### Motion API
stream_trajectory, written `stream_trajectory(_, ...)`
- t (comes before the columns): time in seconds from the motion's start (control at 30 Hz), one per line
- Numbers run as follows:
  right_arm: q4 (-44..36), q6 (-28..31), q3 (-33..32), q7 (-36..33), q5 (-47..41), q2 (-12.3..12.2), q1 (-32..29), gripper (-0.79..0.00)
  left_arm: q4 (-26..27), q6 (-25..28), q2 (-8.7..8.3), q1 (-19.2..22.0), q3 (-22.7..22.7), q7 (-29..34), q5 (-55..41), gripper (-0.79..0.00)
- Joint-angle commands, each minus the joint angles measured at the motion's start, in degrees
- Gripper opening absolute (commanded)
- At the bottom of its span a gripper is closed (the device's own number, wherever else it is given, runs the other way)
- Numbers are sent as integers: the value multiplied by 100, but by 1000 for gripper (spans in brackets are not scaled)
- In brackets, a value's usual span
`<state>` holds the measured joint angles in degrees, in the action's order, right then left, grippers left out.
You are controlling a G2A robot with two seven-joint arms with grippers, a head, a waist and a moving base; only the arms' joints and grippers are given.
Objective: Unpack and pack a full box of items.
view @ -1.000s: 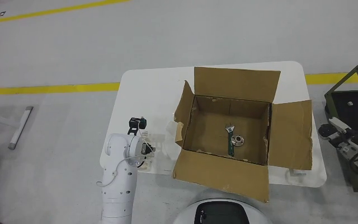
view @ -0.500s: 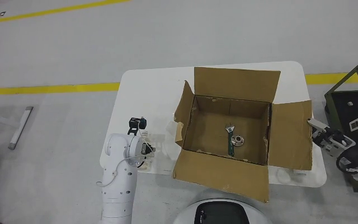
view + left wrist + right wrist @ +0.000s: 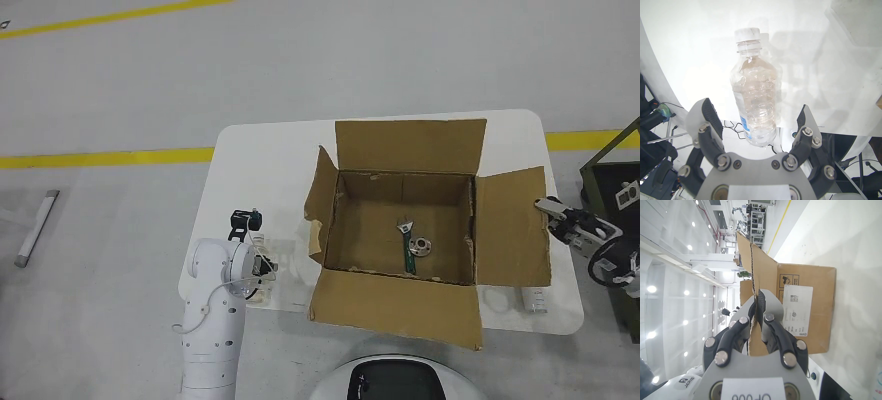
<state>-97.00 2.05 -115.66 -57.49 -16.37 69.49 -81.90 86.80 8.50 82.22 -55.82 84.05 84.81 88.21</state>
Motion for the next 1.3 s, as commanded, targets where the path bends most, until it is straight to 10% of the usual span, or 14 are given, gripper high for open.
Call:
stream_trajectory(0.0, 249, 11, 97, -112, 73, -44, 308, -785, 0, 0, 0, 0, 0, 0, 0, 0)
stream_trajectory(0.3, 1087, 144, 522, -469, 624, -230, 1419, -773, 0, 0, 0, 0, 0, 0, 0, 0)
stream_trajectory(0.53, 1090, 283, 572, -293, 816, -314, 1446, -151, 0, 0, 0, 0, 0, 0, 0, 0)
stream_trajectory(0.63, 774, 340, 482, -66, 1077, -352, 1257, 0, 0, 0, 0, 0, 0, 0, 0, 0)
stream_trajectory(1.07, -1608, 128, 280, 1122, 2711, -465, 523, 0, 0, 0, 0, 0, 0, 0, 0, 0)
stream_trajectory(1.17, -2188, 2, 600, 1334, 3697, -498, 553, -453, 0, 0, 0, 0, 0, 0, 0, 0)
stream_trajectory(1.27, -2575, -223, 1305, 1526, 4794, -509, 625, -489, 0, 0, 0, 0, 0, 0, 0, 0)
